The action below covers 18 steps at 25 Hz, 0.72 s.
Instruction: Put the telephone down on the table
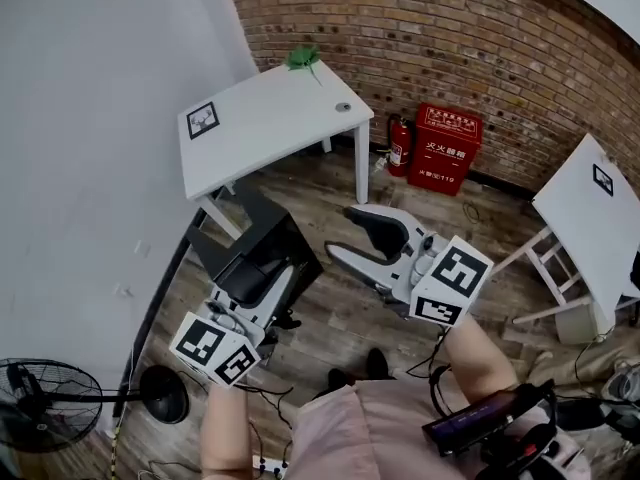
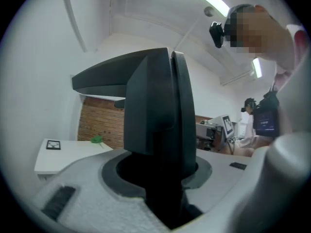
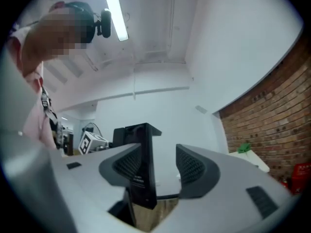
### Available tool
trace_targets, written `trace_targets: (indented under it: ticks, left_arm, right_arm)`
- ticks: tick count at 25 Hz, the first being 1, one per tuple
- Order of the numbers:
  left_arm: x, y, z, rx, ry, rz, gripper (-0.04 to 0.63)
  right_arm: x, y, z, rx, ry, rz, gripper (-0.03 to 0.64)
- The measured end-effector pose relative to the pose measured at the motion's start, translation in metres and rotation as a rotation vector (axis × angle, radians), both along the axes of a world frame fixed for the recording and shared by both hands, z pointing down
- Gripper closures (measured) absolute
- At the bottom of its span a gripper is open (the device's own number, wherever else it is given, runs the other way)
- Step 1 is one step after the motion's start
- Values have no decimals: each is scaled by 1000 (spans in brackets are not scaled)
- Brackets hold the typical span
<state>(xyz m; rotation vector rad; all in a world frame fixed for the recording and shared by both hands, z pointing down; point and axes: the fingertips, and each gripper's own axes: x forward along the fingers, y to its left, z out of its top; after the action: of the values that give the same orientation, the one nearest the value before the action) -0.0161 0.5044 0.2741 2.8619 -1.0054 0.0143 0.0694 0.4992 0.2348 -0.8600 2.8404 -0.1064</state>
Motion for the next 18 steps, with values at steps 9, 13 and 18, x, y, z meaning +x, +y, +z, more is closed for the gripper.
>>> trace_targets:
  ticks: [9,13,18]
  left_arm:
    - [41,20,-10,22,-23,331,434]
    - [60,23,-2,-6,-21,392,433]
    - [75,19,11,-55,4,412,433]
  right_arm:
    - [-27,13,-17,9,-8,-337,322]
    - [-25,13,-10,-8,-15,-423,338]
    - [-12,16,0,-20,-35,-492,426]
